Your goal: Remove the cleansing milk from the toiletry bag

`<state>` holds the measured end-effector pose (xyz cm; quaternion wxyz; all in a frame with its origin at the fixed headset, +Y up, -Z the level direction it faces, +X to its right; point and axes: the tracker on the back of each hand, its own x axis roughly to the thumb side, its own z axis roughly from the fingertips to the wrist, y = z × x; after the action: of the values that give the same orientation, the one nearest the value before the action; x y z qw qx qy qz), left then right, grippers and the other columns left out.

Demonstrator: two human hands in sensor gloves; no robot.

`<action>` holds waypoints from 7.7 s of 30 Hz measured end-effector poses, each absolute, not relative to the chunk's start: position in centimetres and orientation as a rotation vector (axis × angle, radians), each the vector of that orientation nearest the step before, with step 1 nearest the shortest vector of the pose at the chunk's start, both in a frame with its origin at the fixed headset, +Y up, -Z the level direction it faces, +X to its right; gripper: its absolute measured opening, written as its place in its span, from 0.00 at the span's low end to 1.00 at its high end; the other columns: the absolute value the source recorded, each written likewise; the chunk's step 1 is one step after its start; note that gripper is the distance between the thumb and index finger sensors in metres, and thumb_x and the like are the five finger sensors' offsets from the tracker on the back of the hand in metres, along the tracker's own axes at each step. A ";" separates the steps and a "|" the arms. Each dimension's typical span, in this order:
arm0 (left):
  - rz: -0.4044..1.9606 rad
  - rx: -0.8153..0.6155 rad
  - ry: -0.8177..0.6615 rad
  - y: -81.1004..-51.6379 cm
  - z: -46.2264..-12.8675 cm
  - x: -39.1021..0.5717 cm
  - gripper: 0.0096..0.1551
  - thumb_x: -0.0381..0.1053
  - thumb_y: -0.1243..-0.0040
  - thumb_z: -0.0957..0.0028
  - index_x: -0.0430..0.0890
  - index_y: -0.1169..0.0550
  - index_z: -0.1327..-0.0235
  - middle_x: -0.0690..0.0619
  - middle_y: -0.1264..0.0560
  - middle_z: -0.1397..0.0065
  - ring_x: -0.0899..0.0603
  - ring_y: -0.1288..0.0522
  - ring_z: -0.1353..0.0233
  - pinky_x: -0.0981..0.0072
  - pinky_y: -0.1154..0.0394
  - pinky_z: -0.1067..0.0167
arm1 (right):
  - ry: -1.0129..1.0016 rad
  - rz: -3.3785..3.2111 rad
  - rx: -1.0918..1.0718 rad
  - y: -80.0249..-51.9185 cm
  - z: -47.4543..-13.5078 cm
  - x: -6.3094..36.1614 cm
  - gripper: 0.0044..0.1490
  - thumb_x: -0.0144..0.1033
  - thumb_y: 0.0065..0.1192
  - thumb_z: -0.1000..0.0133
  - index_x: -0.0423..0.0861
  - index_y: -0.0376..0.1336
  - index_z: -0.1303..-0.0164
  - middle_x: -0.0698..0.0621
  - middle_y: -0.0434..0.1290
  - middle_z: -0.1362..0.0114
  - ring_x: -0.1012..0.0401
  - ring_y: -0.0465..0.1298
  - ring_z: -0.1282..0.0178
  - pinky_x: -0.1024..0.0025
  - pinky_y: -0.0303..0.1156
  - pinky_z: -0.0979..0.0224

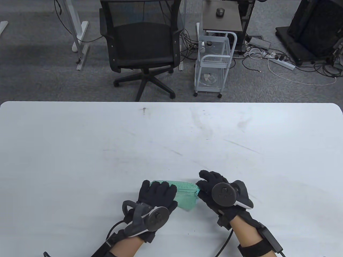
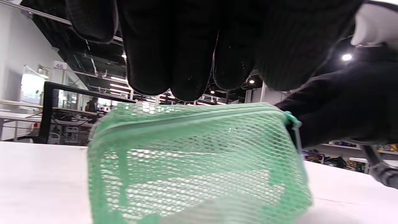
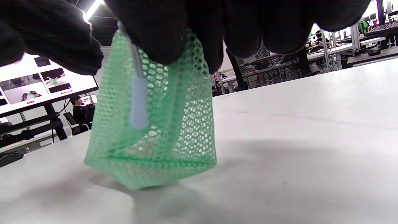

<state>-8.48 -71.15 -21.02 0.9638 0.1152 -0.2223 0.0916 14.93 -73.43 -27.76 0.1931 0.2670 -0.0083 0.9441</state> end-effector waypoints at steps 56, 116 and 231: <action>0.168 0.219 -0.268 -71.4 -21.2 -8.1 0.23 0.53 0.31 0.45 0.46 0.15 0.39 0.44 0.14 0.33 0.31 0.15 0.37 0.32 0.32 0.30 | -0.294 2.659 0.835 -72.5 -25.5 12.4 0.24 0.37 0.76 0.44 0.36 0.78 0.44 0.30 0.64 0.16 0.22 0.62 0.25 0.25 0.59 0.28; 0.179 0.154 -0.171 -72.5 -24.4 -11.6 0.23 0.54 0.30 0.46 0.48 0.14 0.40 0.45 0.14 0.33 0.32 0.15 0.36 0.31 0.33 0.29 | -0.128 2.590 0.615 -74.1 -28.5 15.7 0.25 0.32 0.67 0.40 0.40 0.72 0.32 0.30 0.62 0.15 0.22 0.61 0.25 0.25 0.58 0.28; 0.250 0.111 -0.201 -73.1 -25.4 -12.6 0.22 0.53 0.27 0.49 0.51 0.12 0.42 0.46 0.11 0.38 0.34 0.11 0.42 0.32 0.31 0.29 | -0.106 2.451 0.965 -72.5 -26.6 14.2 0.33 0.34 0.74 0.42 0.37 0.67 0.28 0.29 0.60 0.15 0.23 0.61 0.24 0.26 0.59 0.28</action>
<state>-12.57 -73.06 -25.40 0.9856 0.0551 -0.1001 0.1244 14.16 -72.54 -26.58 0.2497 0.3546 -0.0389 0.9002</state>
